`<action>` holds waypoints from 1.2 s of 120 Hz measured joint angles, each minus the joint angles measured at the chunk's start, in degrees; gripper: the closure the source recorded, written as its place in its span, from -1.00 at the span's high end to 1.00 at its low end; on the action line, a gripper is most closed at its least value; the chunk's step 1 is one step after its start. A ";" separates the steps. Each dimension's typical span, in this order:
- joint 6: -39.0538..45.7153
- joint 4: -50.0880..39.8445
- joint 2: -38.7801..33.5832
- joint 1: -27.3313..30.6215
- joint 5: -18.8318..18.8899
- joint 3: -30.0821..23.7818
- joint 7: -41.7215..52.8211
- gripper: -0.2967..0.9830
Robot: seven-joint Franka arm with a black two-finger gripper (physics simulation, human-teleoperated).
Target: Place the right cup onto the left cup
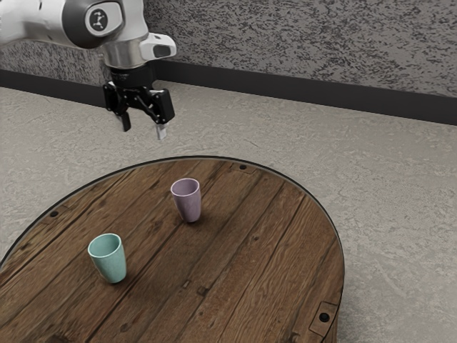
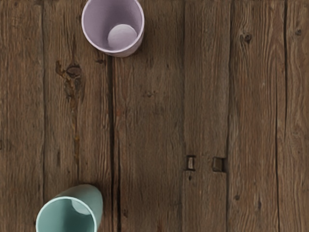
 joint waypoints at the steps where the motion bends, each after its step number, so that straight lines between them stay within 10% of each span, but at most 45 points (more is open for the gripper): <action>1: 0.06 0.00 0.02 -0.03 -0.01 0.00 0.00 0.54; 144: 20.87 6.43 29.78 4.66 -6.19 -0.24 0.54 0.01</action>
